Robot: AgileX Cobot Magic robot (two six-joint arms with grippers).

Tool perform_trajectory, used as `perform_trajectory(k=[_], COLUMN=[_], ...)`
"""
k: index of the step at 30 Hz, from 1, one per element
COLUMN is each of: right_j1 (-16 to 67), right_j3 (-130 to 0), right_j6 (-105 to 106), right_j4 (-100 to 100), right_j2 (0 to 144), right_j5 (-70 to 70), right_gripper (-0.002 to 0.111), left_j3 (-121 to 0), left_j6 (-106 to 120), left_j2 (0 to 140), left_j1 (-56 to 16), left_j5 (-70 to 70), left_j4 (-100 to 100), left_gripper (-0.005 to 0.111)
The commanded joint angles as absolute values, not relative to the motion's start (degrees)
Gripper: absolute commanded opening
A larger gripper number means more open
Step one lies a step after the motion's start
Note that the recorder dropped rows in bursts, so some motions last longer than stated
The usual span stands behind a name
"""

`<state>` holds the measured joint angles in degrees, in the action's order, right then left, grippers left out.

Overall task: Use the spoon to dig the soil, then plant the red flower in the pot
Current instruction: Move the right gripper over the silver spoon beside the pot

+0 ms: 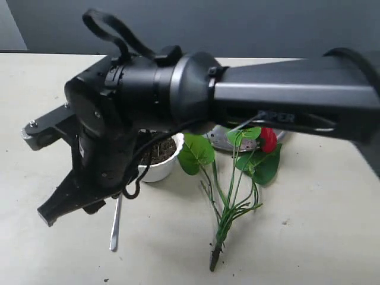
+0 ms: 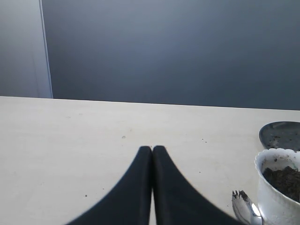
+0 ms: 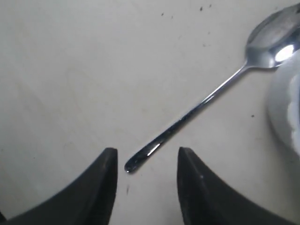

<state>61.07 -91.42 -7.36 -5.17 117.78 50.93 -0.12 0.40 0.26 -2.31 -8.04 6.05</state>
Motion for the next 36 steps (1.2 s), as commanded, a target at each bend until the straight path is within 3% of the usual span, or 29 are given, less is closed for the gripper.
perform_trajectory(k=[1, 17, 36], right_j1=[61.11, 60.62, 60.62], right_j3=[-91.71, -91.71, -91.71], right_j6=[-10.79, -32.21, -33.22], right_j4=[-6.75, 5.89, 6.17], right_j2=[121.39, 125.65, 127.23], right_j5=[50.64, 44.23, 41.97], right_gripper=[0.041, 0.041, 0.041], left_j3=[0.00, 0.00, 0.00], left_j6=[0.42, 0.42, 0.52], left_j2=[0.00, 0.00, 0.00], left_j1=[-2.31, -2.31, -2.30], left_j5=[-7.30, -7.30, -7.30], left_j4=[6.28, 6.28, 6.28], left_gripper=[0.001, 0.001, 0.001])
